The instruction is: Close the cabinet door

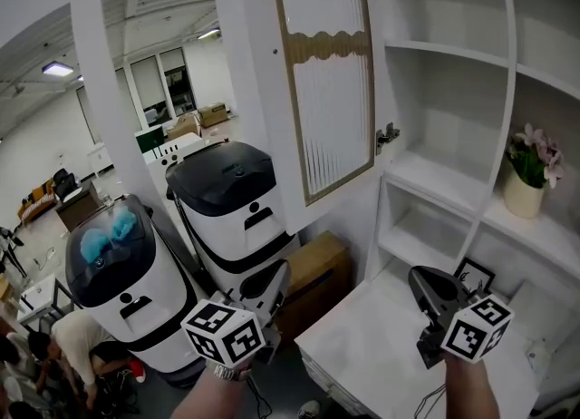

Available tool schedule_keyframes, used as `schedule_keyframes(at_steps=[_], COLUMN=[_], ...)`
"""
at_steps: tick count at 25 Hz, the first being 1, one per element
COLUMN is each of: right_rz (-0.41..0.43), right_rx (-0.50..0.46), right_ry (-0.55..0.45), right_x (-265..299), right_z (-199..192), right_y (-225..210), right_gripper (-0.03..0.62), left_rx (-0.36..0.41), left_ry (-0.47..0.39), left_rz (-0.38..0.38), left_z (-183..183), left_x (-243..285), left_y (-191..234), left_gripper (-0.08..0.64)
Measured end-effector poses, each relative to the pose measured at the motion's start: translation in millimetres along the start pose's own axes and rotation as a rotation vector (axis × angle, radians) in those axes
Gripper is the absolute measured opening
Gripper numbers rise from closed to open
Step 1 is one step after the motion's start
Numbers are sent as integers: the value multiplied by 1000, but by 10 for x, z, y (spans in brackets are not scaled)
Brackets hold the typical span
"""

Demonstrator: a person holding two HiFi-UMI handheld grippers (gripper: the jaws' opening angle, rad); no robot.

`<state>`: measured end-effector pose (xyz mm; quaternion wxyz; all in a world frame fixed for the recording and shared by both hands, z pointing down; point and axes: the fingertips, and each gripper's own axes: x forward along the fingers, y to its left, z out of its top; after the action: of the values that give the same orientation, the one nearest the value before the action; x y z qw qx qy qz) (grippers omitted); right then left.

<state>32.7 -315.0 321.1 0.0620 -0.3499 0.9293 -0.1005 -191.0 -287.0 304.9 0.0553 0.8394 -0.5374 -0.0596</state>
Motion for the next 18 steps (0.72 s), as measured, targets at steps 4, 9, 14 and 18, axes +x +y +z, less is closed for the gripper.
schedule_keyframes(at_steps=[4,9,14,18], right_rz=[-22,-44,-59,-66], right_rx=[3,6,3,1], right_ry=[0,11,9,16], right_x=[145,226,289,333], right_z=[-23,-72,-38,-54], right_y=[-65,-136,-165,-188], right_gripper=[5,5,5,5], left_rx=[6,-9,-9,-5], left_ry=[11,9,4,-7], left_rz=[-24,-28,-52,-65], left_z=[13,27,88,129], left_x=[183,364,508,609], left_y=[142,295,355,403], left_gripper=[14,151,175,175])
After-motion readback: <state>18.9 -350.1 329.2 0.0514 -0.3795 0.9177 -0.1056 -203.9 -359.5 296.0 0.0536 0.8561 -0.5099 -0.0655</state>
